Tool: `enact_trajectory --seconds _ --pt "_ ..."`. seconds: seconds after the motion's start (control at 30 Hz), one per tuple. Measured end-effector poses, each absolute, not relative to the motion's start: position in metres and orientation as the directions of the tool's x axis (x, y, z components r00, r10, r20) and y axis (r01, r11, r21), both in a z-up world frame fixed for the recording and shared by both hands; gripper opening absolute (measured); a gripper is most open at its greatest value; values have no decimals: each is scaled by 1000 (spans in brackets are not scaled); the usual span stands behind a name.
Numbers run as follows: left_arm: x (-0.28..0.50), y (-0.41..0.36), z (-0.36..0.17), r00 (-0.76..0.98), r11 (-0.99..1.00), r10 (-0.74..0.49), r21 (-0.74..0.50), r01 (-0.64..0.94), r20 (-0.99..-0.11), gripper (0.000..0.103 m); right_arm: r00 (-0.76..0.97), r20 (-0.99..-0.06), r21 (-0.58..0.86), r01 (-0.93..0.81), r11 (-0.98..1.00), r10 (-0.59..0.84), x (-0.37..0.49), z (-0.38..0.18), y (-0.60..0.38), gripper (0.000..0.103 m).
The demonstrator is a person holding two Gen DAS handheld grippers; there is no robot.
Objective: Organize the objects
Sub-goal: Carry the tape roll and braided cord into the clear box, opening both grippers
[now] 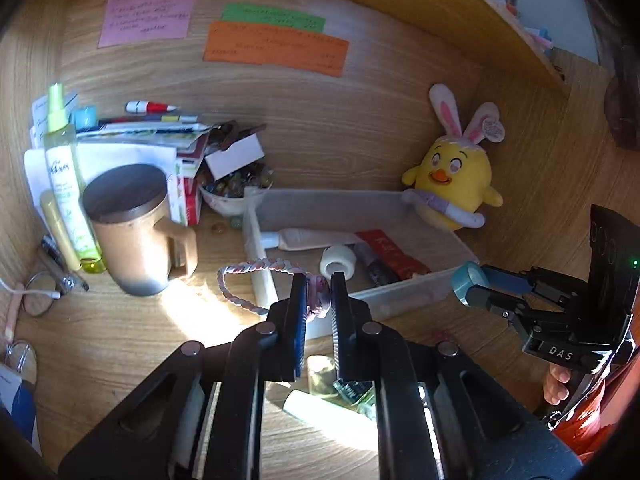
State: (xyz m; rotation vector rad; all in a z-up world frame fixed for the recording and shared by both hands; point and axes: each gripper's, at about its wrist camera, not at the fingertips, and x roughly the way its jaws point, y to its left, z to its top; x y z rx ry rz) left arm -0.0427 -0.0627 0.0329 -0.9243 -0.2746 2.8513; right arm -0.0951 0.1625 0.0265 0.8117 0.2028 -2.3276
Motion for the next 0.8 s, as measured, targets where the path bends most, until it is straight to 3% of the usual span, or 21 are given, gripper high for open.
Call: enact_trajectory --seconds 0.37,0.8 --pt "-78 -41 39 -803 -971 215 -210 -115 -556 10 -637 -551 87 599 -796 -539 -119 48 158 36" --pt "-129 -21 23 -762 -966 245 -222 -136 -600 10 -640 -613 62 546 -836 -463 -162 28 148 36"
